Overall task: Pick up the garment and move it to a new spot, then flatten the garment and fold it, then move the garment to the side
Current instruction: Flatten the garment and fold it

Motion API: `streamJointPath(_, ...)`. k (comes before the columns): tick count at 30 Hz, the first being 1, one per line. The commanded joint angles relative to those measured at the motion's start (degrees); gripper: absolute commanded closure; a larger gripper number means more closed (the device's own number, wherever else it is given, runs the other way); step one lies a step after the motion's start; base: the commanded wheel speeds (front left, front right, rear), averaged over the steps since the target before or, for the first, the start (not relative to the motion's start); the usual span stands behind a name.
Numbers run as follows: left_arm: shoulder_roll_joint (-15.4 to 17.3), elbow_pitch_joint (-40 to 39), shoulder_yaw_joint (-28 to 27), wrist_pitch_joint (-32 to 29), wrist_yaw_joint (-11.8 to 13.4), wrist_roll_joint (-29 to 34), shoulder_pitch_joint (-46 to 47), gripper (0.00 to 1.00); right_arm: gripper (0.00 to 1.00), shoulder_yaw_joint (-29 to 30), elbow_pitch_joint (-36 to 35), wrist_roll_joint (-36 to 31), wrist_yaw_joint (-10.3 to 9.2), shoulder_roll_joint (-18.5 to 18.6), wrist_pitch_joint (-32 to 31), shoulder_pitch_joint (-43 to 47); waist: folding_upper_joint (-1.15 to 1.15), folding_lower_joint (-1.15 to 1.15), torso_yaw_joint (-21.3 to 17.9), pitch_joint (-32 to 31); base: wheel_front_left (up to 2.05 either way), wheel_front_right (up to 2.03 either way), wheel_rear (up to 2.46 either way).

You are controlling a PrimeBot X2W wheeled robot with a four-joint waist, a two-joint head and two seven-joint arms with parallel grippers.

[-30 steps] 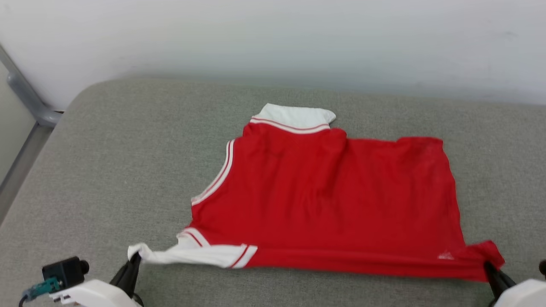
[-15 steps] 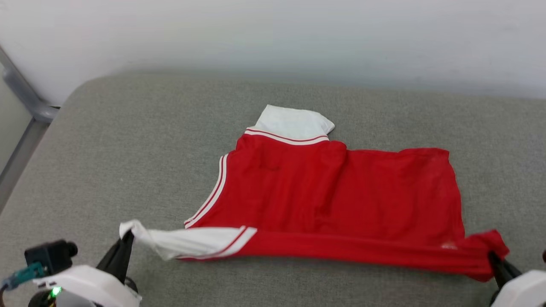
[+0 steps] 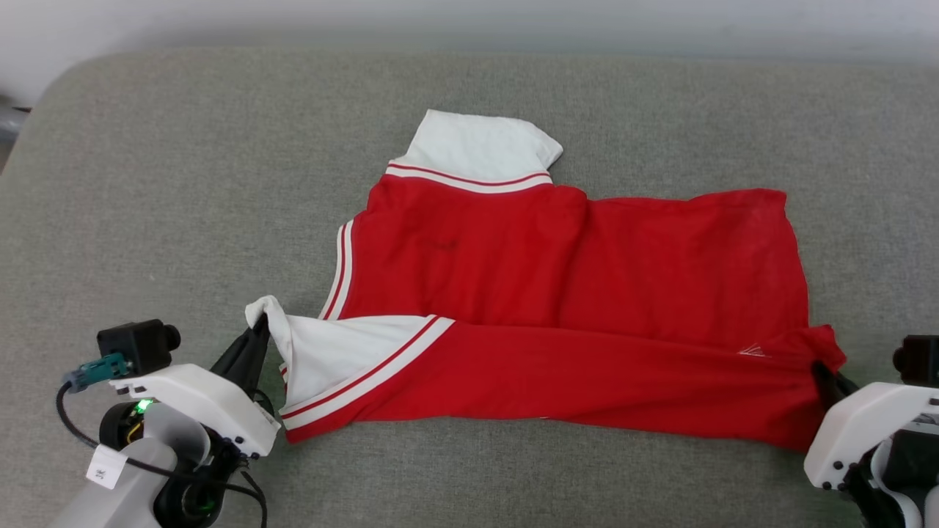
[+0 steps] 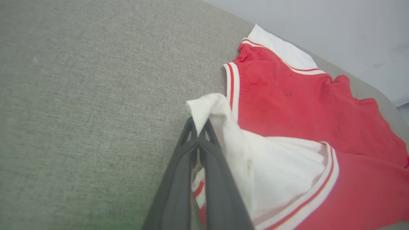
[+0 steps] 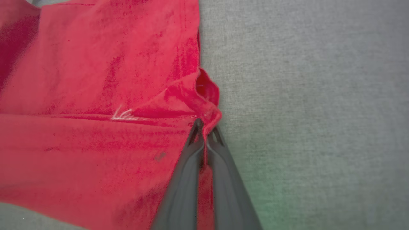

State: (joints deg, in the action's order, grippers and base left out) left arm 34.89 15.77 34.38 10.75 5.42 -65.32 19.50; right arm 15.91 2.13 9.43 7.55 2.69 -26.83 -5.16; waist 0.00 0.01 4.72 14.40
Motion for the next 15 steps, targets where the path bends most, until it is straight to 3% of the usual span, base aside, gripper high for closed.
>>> streamJointPath(1,-0.7,2.3,0.4,-0.4,-1.0,-0.2,1.5,1.0,1.0,-0.2,1.4,-0.6,-0.12,0.4,0.4,-1.4,0.0,-0.01,-0.4,1.5,0.0,0.0,0.0)
streamJointPath(6,-3.5,9.5,2.4,-3.2,-5.1,-1.1,4.1,1.0,1.0,-1.4,6.2,-1.3,-0.12,0.3,2.8,-3.3,0.0,-0.01,-0.7,2.6,0.0,0.0,0.0)
streamJointPath(7,-3.9,10.6,2.8,-3.6,-6.0,-1.2,4.5,1.0,0.91,-1.7,7.1,-1.4,-0.12,0.3,3.1,-3.5,0.0,-0.01,-0.7,2.7,0.0,0.0,0.0)
streamJointPath(8,-5.2,13.3,3.5,-4.1,-7.6,-1.4,5.3,0.51,0.0,-2.7,8.3,-0.7,-0.11,0.5,5.1,-3.6,0.0,-0.01,-0.4,2.1,0.0,0.0,0.0)
streamJointPath(10,-5.7,14.3,3.4,-3.3,-7.9,-1.2,5.5,0.0,0.0,-3.0,7.8,0.0,-0.1,0.6,8.4,-3.2,0.0,-0.01,-0.2,1.1,0.0,0.0,0.0)
streamJointPath(15,-4.9,15.1,2.8,-1.5,-7.4,-0.7,4.7,0.0,0.0,-3.2,4.7,0.7,-0.1,0.7,17.0,-0.7,0.0,-0.01,0.1,-2.1,0.0,0.0,0.0)
